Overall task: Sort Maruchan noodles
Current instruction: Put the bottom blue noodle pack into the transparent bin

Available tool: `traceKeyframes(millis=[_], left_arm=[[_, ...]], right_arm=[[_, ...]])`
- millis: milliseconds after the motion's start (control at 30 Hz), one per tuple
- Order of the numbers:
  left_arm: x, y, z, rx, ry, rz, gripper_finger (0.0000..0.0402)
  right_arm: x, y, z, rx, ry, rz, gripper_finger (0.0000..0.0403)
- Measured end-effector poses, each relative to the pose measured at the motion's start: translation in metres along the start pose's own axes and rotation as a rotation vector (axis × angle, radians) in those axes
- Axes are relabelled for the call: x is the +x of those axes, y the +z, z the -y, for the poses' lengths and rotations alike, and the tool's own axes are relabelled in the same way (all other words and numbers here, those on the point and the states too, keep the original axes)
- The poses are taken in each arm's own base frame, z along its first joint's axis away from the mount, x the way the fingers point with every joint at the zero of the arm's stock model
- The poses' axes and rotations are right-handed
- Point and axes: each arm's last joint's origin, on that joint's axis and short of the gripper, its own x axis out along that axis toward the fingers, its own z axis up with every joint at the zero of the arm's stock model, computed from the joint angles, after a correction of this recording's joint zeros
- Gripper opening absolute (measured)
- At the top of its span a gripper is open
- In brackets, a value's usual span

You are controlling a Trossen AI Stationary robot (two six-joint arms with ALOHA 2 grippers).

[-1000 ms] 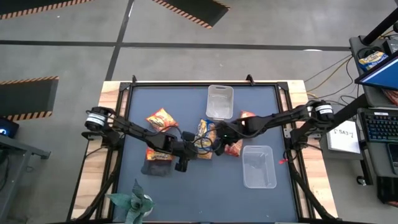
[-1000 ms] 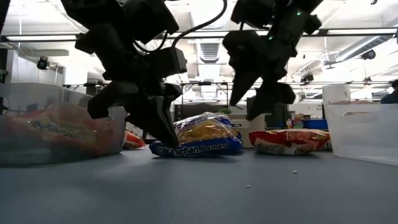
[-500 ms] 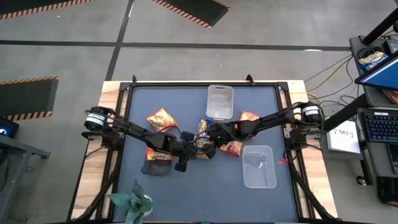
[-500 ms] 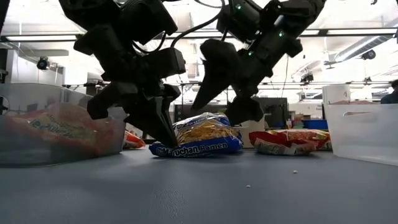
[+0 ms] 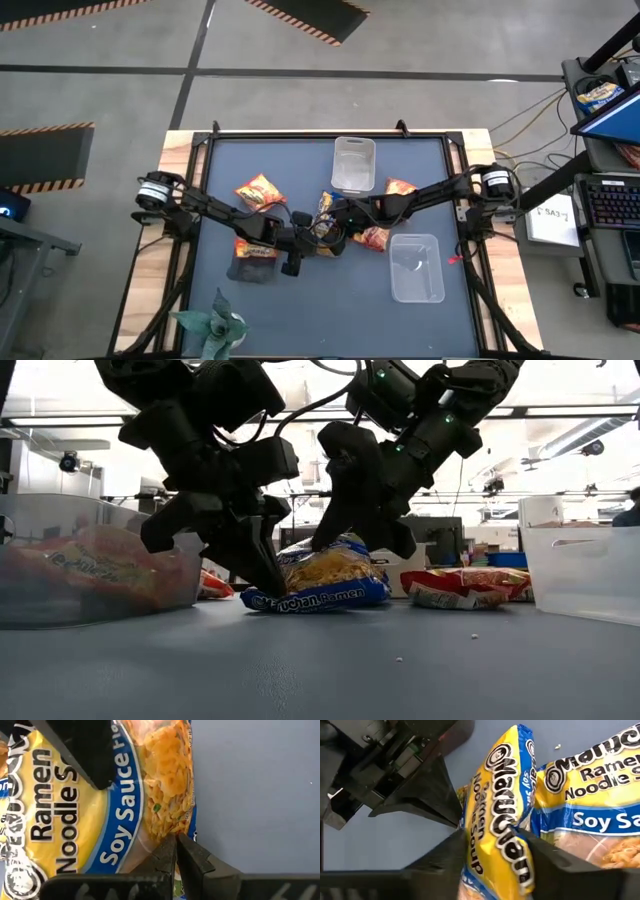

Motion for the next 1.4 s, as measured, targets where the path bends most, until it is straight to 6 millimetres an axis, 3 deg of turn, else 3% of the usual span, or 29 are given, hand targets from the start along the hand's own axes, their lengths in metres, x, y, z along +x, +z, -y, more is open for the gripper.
traceKeyframes(millis=[233,467,600,800,933,1100,1233,1400], left_arm=[[-0.025,0.002,-0.005,0.081,0.026,-0.006,0.0000],[-0.077,0.014,-0.017,0.139,0.130,0.097,0.0000],[-0.110,0.023,-0.023,0.128,0.166,0.236,0.0000],[-0.146,0.034,-0.030,0.117,0.218,0.429,0.0000],[-0.152,0.039,-0.032,0.126,0.243,0.500,0.0000],[-0.145,0.044,-0.032,0.172,0.265,0.519,0.0000],[-0.139,0.045,-0.032,0.189,0.268,0.508,0.0000],[-0.133,0.044,-0.033,0.192,0.269,0.487,0.0000]], right_arm=[[-0.005,0.002,-0.003,-0.036,0.028,-0.002,0.0039],[-0.026,0.009,-0.011,-0.065,0.053,0.027,0.0019],[-0.058,0.012,-0.017,-0.079,0.042,0.001,0.0019],[-0.138,0.017,-0.039,0.019,0.091,-0.115,0.0019],[-0.178,0.010,-0.054,0.125,0.054,-0.285,0.0018],[-0.205,-0.013,-0.055,0.233,-0.127,-0.575,0.0018],[-0.210,-0.031,-0.047,0.332,-0.324,-0.734,0.0018],[-0.200,-0.040,-0.043,0.346,-0.355,-0.775,0.0018]])
